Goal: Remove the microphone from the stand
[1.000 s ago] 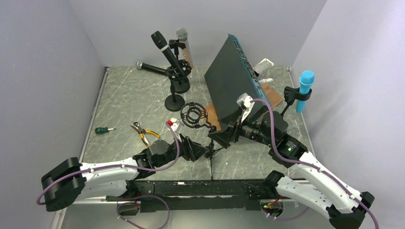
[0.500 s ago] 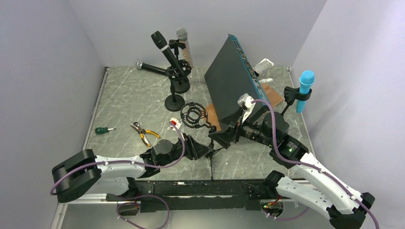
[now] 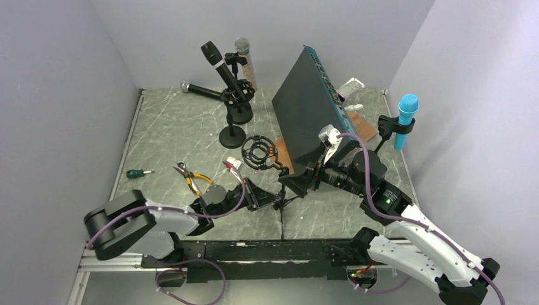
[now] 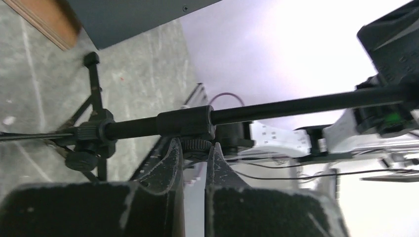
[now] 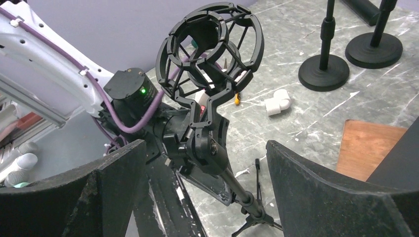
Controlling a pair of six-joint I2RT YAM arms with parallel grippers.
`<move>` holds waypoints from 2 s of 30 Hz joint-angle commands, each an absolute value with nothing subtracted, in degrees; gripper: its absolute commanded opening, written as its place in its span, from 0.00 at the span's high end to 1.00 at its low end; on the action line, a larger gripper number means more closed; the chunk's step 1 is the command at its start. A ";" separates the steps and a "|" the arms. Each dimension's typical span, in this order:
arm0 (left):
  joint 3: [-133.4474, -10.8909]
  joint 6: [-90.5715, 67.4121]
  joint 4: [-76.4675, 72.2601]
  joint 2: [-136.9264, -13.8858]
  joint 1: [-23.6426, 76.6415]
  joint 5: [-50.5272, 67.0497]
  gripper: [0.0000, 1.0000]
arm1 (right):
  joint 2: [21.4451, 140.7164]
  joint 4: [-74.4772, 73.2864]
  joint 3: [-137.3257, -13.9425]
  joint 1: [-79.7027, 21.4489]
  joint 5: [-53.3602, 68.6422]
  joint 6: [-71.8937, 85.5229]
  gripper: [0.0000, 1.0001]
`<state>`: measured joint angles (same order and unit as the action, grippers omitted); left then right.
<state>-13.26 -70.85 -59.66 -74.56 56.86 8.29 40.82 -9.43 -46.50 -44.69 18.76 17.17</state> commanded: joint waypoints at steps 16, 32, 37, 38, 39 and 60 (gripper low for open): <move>-5.02 -108.94 -95.45 -88.34 58.27 -3.92 1.00 | 39.63 -7.72 -46.41 -45.03 16.22 17.66 0.07; -3.36 -103.89 -86.35 -83.14 57.09 -0.59 0.42 | 38.87 -9.74 -46.80 -45.00 14.29 16.58 0.06; -4.40 -89.12 -70.29 -71.72 54.27 2.60 0.30 | 38.28 -11.29 -48.03 -45.07 12.48 15.23 0.05; -5.42 -82.41 -64.92 -67.18 53.98 3.12 0.28 | 38.19 -11.72 -48.29 -45.01 12.14 14.94 0.04; -7.09 -76.94 -57.61 -63.58 53.97 3.09 0.26 | 38.08 -12.03 -48.48 -45.05 11.79 14.76 0.04; -27.14 -17.10 -17.00 -52.30 71.97 -19.11 0.17 | 38.52 -11.24 -47.64 -45.01 10.28 14.71 0.02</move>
<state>-23.88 -23.90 -16.16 -49.10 69.82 -13.96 38.81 -13.02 -46.24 -44.73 10.94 15.16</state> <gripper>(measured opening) 0.857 0.976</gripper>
